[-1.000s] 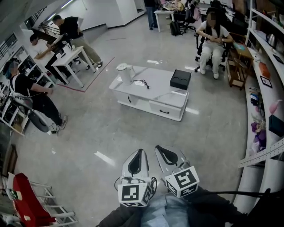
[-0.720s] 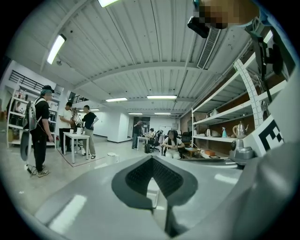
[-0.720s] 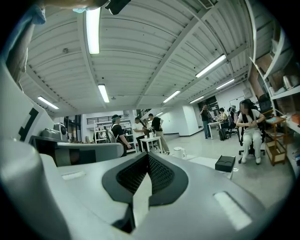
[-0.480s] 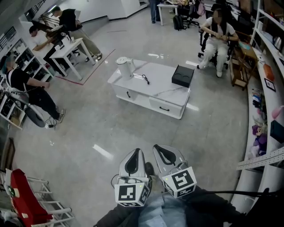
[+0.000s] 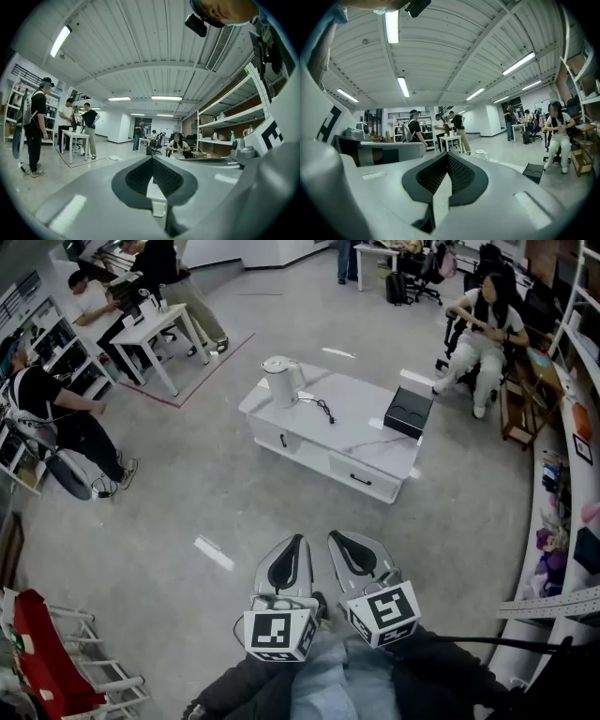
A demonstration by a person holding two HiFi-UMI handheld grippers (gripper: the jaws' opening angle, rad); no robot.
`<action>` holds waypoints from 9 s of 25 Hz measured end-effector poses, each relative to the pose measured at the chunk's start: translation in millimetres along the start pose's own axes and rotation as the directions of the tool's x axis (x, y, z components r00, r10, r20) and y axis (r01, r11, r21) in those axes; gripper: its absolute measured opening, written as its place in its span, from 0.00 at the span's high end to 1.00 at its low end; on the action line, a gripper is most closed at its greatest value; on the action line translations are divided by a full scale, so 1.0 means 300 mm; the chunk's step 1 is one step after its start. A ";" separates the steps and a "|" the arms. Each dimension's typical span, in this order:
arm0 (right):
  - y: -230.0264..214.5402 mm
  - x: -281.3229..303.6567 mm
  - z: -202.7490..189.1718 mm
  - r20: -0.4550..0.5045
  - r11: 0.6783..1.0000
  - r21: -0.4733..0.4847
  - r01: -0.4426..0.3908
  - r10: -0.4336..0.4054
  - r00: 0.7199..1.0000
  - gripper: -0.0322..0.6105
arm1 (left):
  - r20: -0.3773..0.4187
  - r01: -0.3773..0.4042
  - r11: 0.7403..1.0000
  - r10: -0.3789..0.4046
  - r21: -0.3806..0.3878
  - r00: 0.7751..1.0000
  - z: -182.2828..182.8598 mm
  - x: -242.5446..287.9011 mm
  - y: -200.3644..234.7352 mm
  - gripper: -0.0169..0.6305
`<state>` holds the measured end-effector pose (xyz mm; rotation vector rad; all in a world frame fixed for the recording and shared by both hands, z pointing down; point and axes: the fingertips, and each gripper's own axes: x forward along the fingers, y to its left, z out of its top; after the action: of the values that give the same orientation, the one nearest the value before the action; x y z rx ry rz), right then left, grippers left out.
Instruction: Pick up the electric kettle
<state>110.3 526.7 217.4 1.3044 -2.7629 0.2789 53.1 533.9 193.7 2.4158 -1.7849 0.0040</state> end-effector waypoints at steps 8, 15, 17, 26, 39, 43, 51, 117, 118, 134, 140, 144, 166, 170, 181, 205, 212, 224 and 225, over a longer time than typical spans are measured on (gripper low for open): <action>-0.004 0.268 0.069 0.001 1.000 -0.010 0.005 -0.005 1.000 0.91 | 0.019 0.011 1.000 -0.011 -0.004 1.000 0.062 0.156 0.217 0.97; 0.004 0.417 0.072 -0.003 1.000 0.017 0.018 -0.018 1.000 0.91 | 0.013 0.013 1.000 -0.013 -0.025 1.000 0.061 0.226 0.356 0.97; -0.008 0.446 0.065 -0.009 1.000 0.017 0.023 -0.023 1.000 0.91 | -0.006 0.015 0.999 -0.015 -0.039 1.000 0.051 0.248 0.374 0.97; -0.065 0.573 0.055 -0.033 0.999 0.018 0.028 -0.028 0.999 0.91 | -0.040 0.009 0.998 -0.011 -0.054 0.999 0.008 0.367 0.455 0.97; -0.366 0.859 0.108 -0.053 0.999 0.036 0.030 -0.028 0.998 0.91 | -0.099 -0.009 0.999 0.003 -0.054 0.995 0.023 0.771 0.527 0.97; -0.463 0.941 0.135 -0.050 0.999 0.045 0.020 -0.017 0.999 0.91 | -0.104 -0.010 0.999 0.005 -0.044 0.995 0.028 0.893 0.535 0.97; -0.594 1.076 0.203 -0.025 0.999 0.042 -0.014 0.015 1.000 0.91 | -0.074 -0.043 0.999 0.041 -0.024 0.996 0.086 1.058 0.567 0.97; -1.044 2.310 0.327 -0.063 0.961 0.054 0.273 -0.269 0.961 0.91 | -0.174 0.113 0.992 -0.122 -0.062 0.977 0.136 2.118 1.473 0.97; -1.064 2.324 0.325 -0.066 0.962 0.056 0.268 -0.264 0.962 0.91 | -0.178 0.107 0.992 -0.116 -0.062 0.977 0.134 2.142 1.474 0.97; -1.339 2.547 0.372 -0.083 0.978 0.076 0.192 -0.186 0.979 0.91 | -0.200 0.027 0.999 -0.036 -0.048 0.979 0.161 2.492 1.498 0.97; -1.371 2.574 0.364 -0.092 0.973 0.085 0.213 -0.206 0.974 0.91 | -0.212 0.029 0.998 -0.039 -0.048 0.976 0.156 2.535 1.520 0.97; -1.380 2.592 0.331 -0.108 0.964 0.091 0.250 -0.240 0.965 0.91 | -0.235 0.051 0.997 -0.063 -0.056 0.970 0.123 2.553 1.548 0.97; -1.343 2.579 0.007 -0.218 0.900 0.156 0.408 -0.371 0.903 0.91 | -0.343 0.160 0.983 -0.182 -0.093 0.922 -0.175 2.513 1.628 0.97; -1.332 2.567 -0.059 -0.239 0.892 0.157 0.424 -0.383 0.892 0.91 | -0.363 0.168 0.981 -0.193 -0.098 0.912 -0.237 2.491 1.639 0.97; -1.301 2.548 -0.302 -0.343 0.861 0.190 0.472 -0.392 0.854 0.91 | -0.436 0.176 0.978 -0.208 -0.112 0.875 -0.420 2.463 1.694 0.97; -1.427 2.562 -0.638 -0.401 0.788 0.123 0.603 -0.517 0.756 0.91 | -0.462 0.143 0.989 -0.144 -0.038 0.875 -0.749 2.574 1.848 0.97; -1.444 2.576 -0.675 -0.401 0.777 0.124 0.617 -0.530 0.748 0.81 | -0.461 0.105 0.994 -0.092 0.003 0.883 -0.786 2.608 1.918 0.97; -1.498 2.580 -0.735 -0.429 0.756 0.112 0.645 -0.549 0.717 0.62 | -0.478 0.075 0.997 -0.058 0.017 0.876 -0.834 2.652 1.965 0.88; -1.502 2.583 -0.738 -0.430 0.757 0.107 0.645 -0.550 0.716 0.62 | -0.478 0.074 0.997 -0.056 0.018 0.876 -0.837 2.659 1.969 0.88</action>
<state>-37.6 -298.1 605.3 1.8934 -1.8908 0.7479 -252.0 -366.6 573.7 2.2326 -1.4831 0.5800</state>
